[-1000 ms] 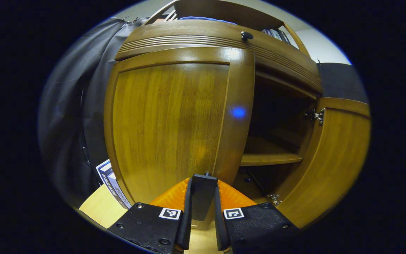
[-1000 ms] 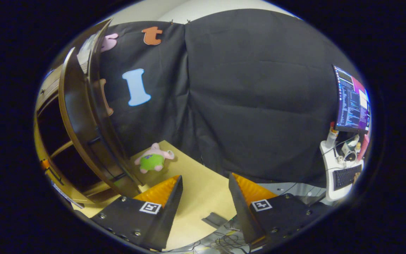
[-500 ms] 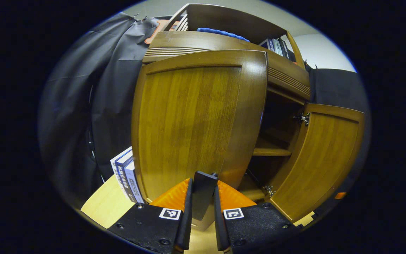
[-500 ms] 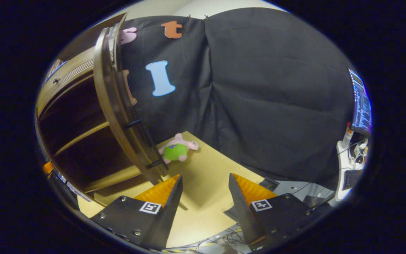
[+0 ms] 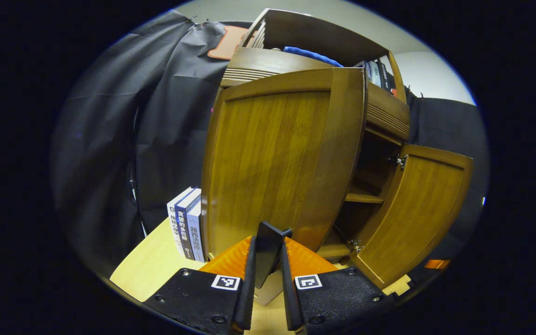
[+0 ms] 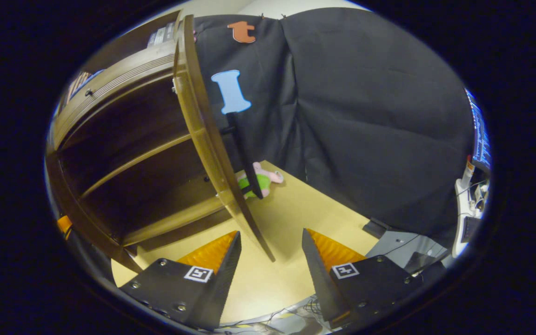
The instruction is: Open the right door of the double-door shoe cabinet with the right hand, and open the left door with the left hand.
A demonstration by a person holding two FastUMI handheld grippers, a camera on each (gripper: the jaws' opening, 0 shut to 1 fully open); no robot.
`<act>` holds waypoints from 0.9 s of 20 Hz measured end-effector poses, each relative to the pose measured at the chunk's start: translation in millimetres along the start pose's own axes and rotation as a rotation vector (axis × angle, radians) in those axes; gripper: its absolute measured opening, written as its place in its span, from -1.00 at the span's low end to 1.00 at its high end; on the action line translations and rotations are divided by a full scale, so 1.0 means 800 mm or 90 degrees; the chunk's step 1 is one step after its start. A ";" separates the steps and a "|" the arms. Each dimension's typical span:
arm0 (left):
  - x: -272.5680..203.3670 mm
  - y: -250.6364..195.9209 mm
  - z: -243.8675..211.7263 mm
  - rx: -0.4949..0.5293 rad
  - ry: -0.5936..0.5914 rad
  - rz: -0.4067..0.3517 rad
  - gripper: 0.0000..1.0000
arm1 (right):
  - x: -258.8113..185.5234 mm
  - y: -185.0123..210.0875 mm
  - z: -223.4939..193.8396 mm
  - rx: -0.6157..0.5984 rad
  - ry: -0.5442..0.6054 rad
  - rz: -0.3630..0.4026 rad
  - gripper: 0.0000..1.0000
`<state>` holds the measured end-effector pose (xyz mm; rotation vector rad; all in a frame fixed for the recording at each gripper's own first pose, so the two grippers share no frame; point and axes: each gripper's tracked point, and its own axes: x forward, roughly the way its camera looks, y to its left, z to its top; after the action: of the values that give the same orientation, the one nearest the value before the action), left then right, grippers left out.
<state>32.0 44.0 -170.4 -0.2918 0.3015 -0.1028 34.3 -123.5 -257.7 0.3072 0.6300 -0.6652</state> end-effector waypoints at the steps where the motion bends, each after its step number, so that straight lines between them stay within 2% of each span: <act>1: -0.005 0.006 -0.001 -0.014 0.003 -0.001 -0.42 | -0.003 0.006 -0.005 0.001 0.004 0.005 0.56; 3: -0.016 0.020 0.002 -0.018 0.006 0.000 -0.46 | -0.006 0.023 -0.014 0.002 0.011 0.015 0.56; 9: -0.046 0.072 0.015 0.063 0.001 0.045 -0.43 | -0.004 0.080 -0.040 -0.013 0.034 0.060 0.56; 11: -0.051 0.083 0.022 0.076 -0.004 0.053 -0.50 | -0.005 0.099 -0.043 -0.018 0.034 0.078 0.56; 12: -0.053 0.090 0.025 0.081 -0.008 0.063 -0.39 | -0.003 0.109 -0.042 -0.020 0.035 0.087 0.56; 14: -0.060 0.107 0.029 0.093 -0.013 0.084 -0.68 | -0.003 0.127 -0.046 -0.027 0.039 0.110 0.57; 15: -0.065 0.115 0.031 0.097 -0.015 0.097 -0.70 | -0.004 0.136 -0.047 -0.033 0.040 0.120 0.57; 16: -0.068 0.123 0.034 0.099 -0.016 0.108 -0.54 | -0.002 0.140 -0.048 -0.042 0.040 0.129 0.57; 18: -0.076 0.132 0.041 0.097 -0.026 0.127 -0.55 | 0.002 0.156 -0.051 -0.063 0.041 0.148 0.56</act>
<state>-9.6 162.5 -154.9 -0.1118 0.2798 0.0758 99.2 -11.6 -281.6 0.3044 0.6748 -0.4017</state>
